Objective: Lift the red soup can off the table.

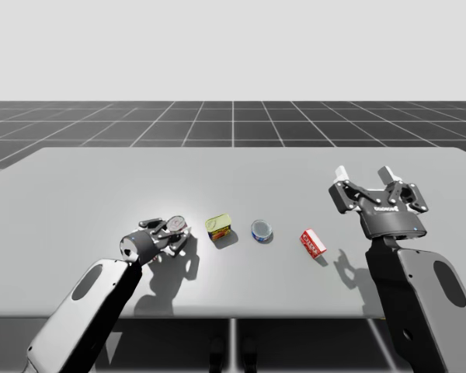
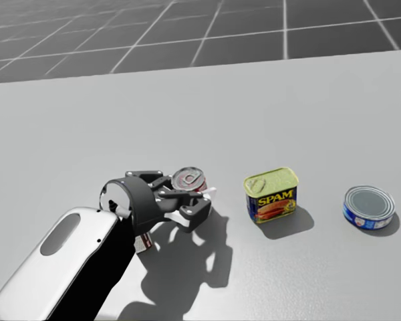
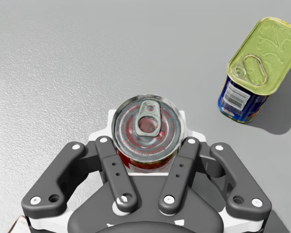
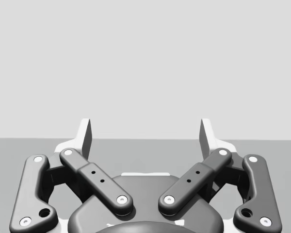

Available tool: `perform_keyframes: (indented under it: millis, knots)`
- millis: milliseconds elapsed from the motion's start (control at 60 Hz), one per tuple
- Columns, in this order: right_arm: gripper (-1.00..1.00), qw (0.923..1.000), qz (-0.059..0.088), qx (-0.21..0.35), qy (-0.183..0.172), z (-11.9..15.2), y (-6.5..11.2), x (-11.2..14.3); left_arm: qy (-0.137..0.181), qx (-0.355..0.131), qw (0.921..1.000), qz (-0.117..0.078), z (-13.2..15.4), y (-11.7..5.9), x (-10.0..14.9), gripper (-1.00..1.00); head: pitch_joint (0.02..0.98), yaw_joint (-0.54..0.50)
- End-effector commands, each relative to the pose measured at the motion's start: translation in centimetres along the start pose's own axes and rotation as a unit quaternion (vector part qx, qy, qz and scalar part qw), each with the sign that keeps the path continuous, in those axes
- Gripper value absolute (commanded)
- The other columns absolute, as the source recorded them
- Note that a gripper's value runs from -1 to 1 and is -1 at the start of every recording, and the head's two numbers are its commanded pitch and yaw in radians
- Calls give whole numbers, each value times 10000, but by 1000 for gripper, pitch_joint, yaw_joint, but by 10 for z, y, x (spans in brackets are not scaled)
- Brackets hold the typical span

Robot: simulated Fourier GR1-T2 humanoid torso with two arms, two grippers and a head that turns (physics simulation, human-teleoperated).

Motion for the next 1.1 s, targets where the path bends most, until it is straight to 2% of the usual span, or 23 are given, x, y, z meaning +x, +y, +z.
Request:
perform_keyframes:
  millis: [17,250,433,567,850,1100]
  knots:
    - [-1000,10000,6,-11,-5,0,-1,0,116,-360,9992,-110,-1,-3,-9,1000,644,270]
    - [-1000,10000,-19,-32,-14,0,-3,1,136,-390,9990,-194,-1,-8,-11,1000,505,290]
    - [-1000,10000,-20,-51,-26,-1,-5,1,167,-389,9988,-248,-1,-10,-10,1000,477,295]
    - [-1000,10000,-30,-50,-36,-1,-6,1,78,-367,9988,-305,5,-12,0,1000,475,298]
    - [-1000,10000,-32,-67,-47,-2,-7,1,-367,-307,9969,-625,30,-16,49,1000,470,295]
    - [-1000,10000,1,-67,-62,-3,-9,1,-903,-151,9914,-935,57,-20,98,1000,471,291]
